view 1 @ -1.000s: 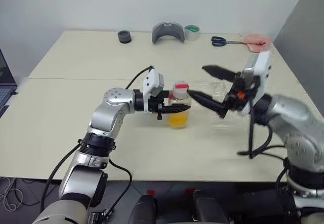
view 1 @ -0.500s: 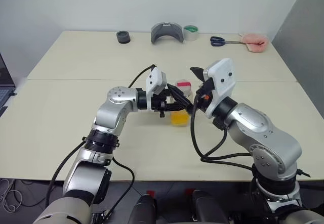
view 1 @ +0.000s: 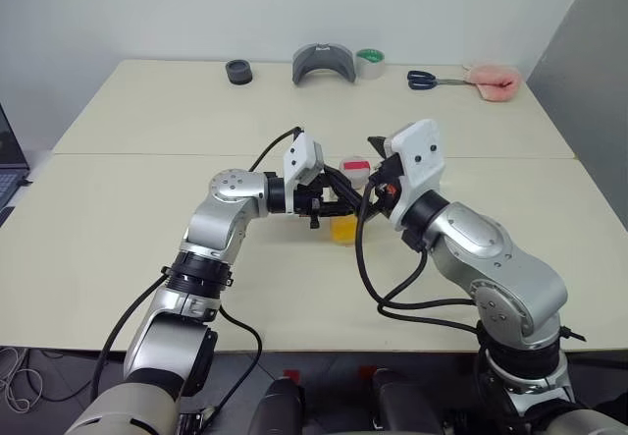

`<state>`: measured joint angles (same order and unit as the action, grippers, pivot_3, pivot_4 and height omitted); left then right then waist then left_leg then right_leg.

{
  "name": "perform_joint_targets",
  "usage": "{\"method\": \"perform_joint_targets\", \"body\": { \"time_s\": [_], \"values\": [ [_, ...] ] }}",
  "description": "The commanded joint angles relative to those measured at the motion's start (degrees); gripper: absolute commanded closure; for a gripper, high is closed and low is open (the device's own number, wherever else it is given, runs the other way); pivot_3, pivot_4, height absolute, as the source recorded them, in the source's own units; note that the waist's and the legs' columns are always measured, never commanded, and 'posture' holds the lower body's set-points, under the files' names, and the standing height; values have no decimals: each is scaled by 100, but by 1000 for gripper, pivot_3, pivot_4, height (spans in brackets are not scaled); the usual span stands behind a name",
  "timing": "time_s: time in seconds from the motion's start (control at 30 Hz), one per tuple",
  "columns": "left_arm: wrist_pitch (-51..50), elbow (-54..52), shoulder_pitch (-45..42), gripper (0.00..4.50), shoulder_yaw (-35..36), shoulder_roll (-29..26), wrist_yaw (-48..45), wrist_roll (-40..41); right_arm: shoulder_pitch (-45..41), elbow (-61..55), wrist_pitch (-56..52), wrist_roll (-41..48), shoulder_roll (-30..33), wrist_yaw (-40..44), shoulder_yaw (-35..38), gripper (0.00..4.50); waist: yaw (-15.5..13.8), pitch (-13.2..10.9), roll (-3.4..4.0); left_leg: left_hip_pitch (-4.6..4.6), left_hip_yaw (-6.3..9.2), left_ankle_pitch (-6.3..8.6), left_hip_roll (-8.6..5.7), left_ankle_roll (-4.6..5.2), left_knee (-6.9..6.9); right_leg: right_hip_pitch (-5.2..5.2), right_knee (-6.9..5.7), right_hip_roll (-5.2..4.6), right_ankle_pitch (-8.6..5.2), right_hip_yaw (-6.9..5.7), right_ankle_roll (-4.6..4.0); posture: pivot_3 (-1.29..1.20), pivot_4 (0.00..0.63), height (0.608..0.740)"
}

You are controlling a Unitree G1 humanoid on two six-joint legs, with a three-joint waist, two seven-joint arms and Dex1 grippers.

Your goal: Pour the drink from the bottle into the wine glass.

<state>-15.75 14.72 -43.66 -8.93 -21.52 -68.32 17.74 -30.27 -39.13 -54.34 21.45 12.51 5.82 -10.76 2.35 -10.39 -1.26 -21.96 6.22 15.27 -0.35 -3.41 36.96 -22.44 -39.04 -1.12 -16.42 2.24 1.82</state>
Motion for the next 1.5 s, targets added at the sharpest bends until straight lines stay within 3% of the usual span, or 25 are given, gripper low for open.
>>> {"method": "perform_joint_targets", "body": {
  "time_s": [0.03,0.13,0.4,0.43,0.67,0.8,0.93,1.03,1.13,1.3,1.5],
  "values": [
    [128,-86,-176,2665,52,20,-31,38,12,-120,34,-56,-51,19,1,0,0,0,0,0,0,0,0,0,0,0,0,0,0,0,0,0,150,740],
    [134,-77,-184,2665,49,19,-38,36,30,-107,82,-104,-95,-8,10,0,1,0,0,0,0,0,0,0,0,0,0,0,0,0,0,0,150,740],
    [148,-80,-189,2665,53,19,-38,30,95,-113,-109,-11,-103,136,28,2628,1,0,0,0,0,0,0,0,0,0,0,0,0,0,0,0,150,740],
    [151,-79,-191,2665,56,20,-37,30,104,-111,-130,-1,-104,152,20,2675,1,0,0,0,0,0,0,0,0,0,0,0,0,0,0,0,150,740],
    [139,-121,-182,2666,65,7,-81,50,101,18,48,144,38,647,-60,2669,1,0,0,0,0,0,0,0,0,0,0,0,0,0,0,0,150,740],
    [129,-112,-221,2667,57,5,-154,48,-29,568,857,179,762,1890,-117,2669,3,0,0,1,-2,0,-4,1,1,1,1,0,0,-1,0,0,150,740],
    [176,-82,-313,2668,-12,4,-296,24,-537,2103,2175,539,1712,4483,65,2669,8,-5,1,2,-5,1,-4,1,3,4,3,2,0,-3,1,0,150,740],
    [220,-48,-360,2669,-30,4,-332,-3,-1032,2904,2593,461,2099,5420,-49,2669,20,-7,4,9,-5,1,-1,3,1,12,7,5,2,-4,4,0,150,740],
    [235,-27,-391,2675,-15,13,-327,-18,-1340,3349,2712,395,2198,5769,-55,2669,42,-8,5,6,-3,1,2,2,-2,7,6,5,1,-5,2,0,150,740],
    [226,-66,-353,2680,16,24,-293,-25,-1355,3259,2337,645,2170,5612,265,2669,43,-8,5,2,-2,0,-1,2,3,7,4,-3,1,-4,2,0,150,740],
    [234,-50,-299,2683,53,6,-257,-42,-1031,2491,1766,1129,1993,4562,1112,719,34,-8,5,1,0,0,-2,1,4,7,3,-4,2,-3,2,0,150,740]
  ]
}}
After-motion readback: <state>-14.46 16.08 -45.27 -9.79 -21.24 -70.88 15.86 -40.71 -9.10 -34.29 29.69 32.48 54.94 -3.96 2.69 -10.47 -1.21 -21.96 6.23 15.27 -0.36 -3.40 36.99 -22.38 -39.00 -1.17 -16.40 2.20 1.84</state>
